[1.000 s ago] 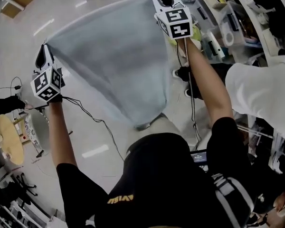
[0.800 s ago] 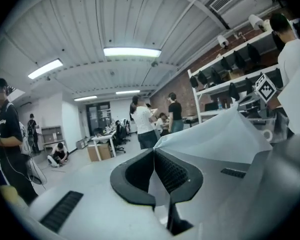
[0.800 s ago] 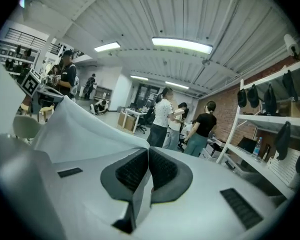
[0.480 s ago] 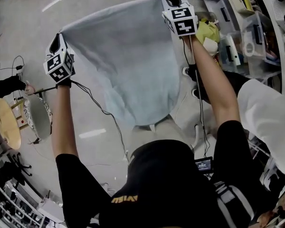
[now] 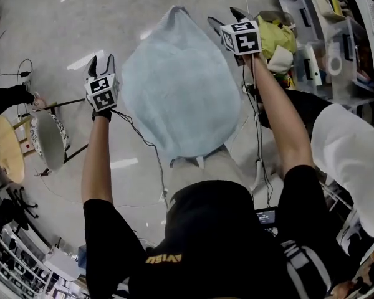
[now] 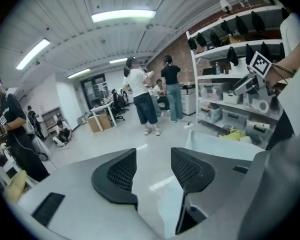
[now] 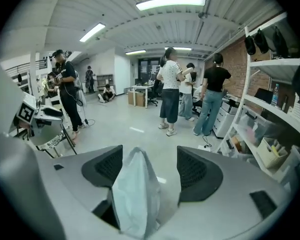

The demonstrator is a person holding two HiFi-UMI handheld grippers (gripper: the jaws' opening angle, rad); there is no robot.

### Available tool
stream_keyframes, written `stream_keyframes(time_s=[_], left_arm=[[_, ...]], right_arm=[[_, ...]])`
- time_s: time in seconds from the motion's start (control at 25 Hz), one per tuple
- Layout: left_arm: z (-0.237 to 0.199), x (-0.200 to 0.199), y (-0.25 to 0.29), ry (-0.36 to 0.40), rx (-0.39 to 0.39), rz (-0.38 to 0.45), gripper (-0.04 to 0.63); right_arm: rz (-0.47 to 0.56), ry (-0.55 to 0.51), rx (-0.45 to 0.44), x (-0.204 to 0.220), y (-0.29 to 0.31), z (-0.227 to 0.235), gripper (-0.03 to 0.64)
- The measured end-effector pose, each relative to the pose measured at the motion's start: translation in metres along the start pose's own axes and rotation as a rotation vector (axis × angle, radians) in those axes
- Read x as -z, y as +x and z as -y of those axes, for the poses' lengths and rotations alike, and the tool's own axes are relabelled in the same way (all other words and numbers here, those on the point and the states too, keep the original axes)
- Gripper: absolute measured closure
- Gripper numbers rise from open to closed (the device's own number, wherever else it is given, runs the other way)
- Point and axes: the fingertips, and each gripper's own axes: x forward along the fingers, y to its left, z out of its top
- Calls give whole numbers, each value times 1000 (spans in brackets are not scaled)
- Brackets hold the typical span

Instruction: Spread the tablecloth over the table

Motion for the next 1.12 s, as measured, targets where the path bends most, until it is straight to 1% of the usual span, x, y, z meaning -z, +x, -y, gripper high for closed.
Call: stream_keyframes(time_s=[0.2, 0.32, 0.4, 0.48, 0.56, 0.64, 0.72, 0.8, 0.84, 0.92, 1.04, 1.12], left_arm=[[29, 38, -31, -34, 45, -19, 370], [46, 70, -63, -40, 75, -37, 370], [61, 99, -82, -37, 92, -71, 370], [77, 131, -99, -49, 105, -119, 370], [92, 161, -118, -84, 113, -165, 373], [109, 180, -144, -128, 127, -179, 376], [127, 187, -176, -159, 160, -151, 388], [147, 182, -210, -173, 210, -92, 419], [157, 177, -227, -177, 234, -55, 436], [172, 165, -259, -178, 270, 25, 482], [195, 143, -302, -160, 318, 134, 538], [213, 122, -331, -141, 351, 216, 566]], right_arm=[[6, 24, 25, 21, -25, -2, 290], [-17, 39, 31, 52, -45, -12, 293], [-56, 61, 35, 88, -61, -17, 295], [-110, 80, 43, 134, -79, -22, 297], [-165, 108, 48, 182, -101, -34, 302], [-200, 165, 40, 221, -132, -56, 328], [-188, 236, 35, 244, -170, -87, 377], [-131, 299, 40, 248, -212, -119, 450], [-95, 317, 41, 245, -233, -135, 477], [-22, 309, 44, 231, -269, -166, 524], [71, 243, 45, 205, -313, -203, 617], [121, 228, 23, 192, -338, -222, 617]])
